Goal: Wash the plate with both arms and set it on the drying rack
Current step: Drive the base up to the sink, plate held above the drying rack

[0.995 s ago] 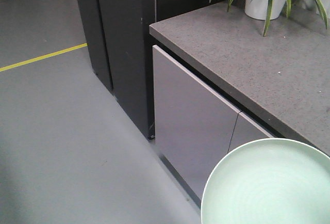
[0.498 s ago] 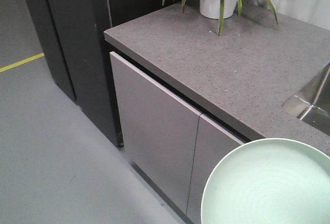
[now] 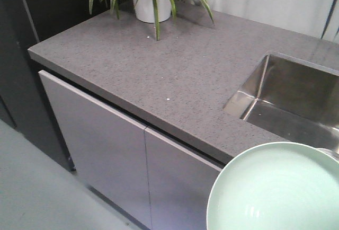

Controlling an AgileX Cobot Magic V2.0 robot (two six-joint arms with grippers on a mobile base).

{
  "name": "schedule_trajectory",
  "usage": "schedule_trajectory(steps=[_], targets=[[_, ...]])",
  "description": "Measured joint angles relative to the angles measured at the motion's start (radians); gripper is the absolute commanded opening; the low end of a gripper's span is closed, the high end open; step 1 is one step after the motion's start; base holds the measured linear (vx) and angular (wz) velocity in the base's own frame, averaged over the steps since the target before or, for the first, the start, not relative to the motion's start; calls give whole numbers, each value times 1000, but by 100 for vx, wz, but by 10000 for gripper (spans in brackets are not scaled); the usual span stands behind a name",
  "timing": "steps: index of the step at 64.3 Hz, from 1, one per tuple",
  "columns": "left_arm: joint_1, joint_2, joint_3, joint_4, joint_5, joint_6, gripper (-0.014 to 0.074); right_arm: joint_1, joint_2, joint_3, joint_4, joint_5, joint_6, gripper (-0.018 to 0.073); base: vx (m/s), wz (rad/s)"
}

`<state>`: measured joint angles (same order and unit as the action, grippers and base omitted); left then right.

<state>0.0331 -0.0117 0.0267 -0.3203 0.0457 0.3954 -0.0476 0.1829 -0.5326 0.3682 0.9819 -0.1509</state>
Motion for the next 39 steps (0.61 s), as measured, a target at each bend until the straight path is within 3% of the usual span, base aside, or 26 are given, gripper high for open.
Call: schedule_trajectory(steps=[39], targets=[[0, 0, 0, 0, 0, 0, -6, 0, 0, 0, 0, 0, 0, -1, 8, -38]])
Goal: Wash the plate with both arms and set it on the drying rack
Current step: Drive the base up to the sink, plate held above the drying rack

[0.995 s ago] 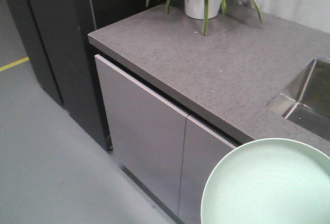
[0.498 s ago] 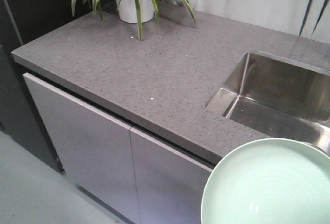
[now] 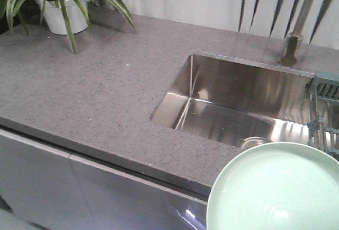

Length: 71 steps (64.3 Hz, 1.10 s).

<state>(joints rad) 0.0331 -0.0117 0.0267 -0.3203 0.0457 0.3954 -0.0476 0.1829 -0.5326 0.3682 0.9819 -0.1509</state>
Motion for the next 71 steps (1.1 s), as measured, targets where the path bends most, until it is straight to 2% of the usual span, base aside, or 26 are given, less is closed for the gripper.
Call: schedule_trajectory(steps=[37, 71], targets=[[0, 0, 0, 0, 0, 0, -6, 0, 0, 0, 0, 0, 0, -1, 8, -37], [0, 0, 0, 0, 0, 0, -6, 0, 0, 0, 0, 0, 0, -1, 6, -23]])
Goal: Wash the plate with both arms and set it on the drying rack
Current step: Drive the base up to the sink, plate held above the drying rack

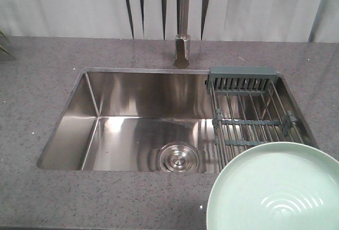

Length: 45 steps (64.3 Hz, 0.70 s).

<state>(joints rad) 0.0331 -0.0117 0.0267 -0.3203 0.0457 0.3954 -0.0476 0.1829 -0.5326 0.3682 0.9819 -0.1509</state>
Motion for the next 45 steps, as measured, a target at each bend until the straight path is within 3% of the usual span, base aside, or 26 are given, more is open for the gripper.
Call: schedule_trajectory(steps=[45], targets=[[0, 0, 0, 0, 0, 0, -6, 0, 0, 0, 0, 0, 0, -1, 4, -9]])
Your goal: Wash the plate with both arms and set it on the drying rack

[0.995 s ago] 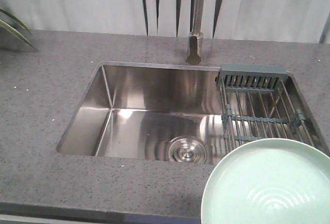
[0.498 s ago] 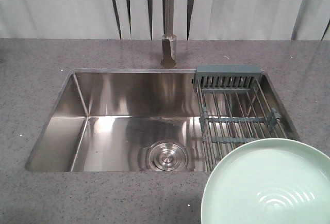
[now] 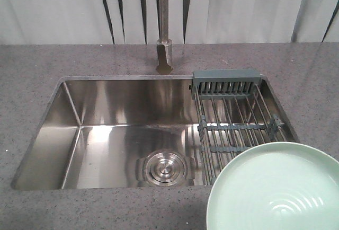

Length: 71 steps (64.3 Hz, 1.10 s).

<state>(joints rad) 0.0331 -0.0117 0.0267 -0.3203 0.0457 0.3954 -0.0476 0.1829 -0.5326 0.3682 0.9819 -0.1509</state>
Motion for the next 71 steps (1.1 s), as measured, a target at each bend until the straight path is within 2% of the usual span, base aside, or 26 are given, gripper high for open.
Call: schedule_trajectory(steps=[71], targets=[[0, 0, 0, 0, 0, 0, -6, 0, 0, 0, 0, 0, 0, -1, 4, -1]])
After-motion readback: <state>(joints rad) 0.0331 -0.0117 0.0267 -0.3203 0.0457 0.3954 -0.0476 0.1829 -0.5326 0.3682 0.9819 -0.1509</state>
